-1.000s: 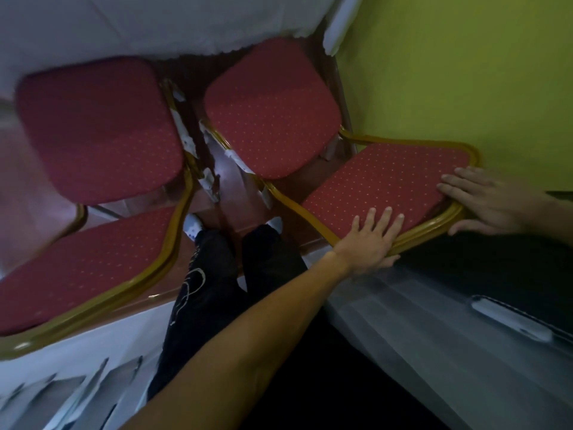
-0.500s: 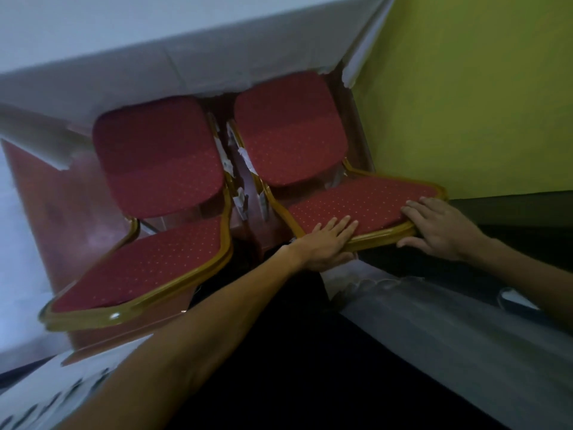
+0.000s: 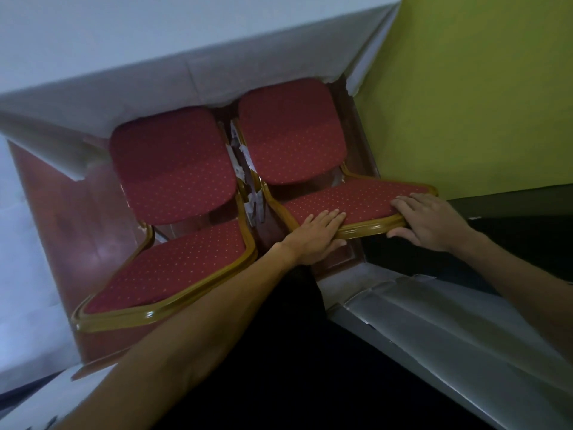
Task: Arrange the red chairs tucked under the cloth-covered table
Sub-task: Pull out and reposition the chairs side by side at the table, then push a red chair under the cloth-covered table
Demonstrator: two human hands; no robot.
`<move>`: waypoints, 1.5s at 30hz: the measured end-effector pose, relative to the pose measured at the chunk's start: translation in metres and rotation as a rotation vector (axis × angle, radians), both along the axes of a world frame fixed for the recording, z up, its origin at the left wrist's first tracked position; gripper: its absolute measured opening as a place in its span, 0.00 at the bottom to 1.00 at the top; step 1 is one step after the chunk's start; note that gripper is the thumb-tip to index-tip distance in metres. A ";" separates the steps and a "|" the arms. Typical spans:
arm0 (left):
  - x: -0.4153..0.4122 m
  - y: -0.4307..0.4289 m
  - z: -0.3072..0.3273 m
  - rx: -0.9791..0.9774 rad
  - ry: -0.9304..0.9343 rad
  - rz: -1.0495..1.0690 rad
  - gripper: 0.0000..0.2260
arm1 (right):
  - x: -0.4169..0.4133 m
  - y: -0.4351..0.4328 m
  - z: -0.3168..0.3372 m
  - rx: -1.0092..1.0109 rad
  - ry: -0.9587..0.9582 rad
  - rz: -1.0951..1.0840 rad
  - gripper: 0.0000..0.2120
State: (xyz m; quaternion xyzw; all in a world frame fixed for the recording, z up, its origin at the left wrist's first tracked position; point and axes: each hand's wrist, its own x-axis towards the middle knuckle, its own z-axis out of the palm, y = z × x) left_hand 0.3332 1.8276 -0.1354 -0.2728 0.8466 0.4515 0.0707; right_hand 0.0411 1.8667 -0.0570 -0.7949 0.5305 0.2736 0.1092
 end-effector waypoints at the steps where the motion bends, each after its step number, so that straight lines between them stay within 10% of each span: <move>1: -0.001 -0.002 0.000 -0.009 0.002 0.008 0.31 | -0.001 -0.002 0.000 -0.008 0.004 0.000 0.40; 26: -0.008 0.004 0.010 -0.102 -0.181 0.181 0.33 | -0.004 -0.026 0.009 0.082 -0.178 -0.136 0.46; 45: 0.338 0.042 0.051 -0.137 -0.373 0.193 0.38 | 0.359 -0.014 -0.029 0.229 -0.489 0.192 0.38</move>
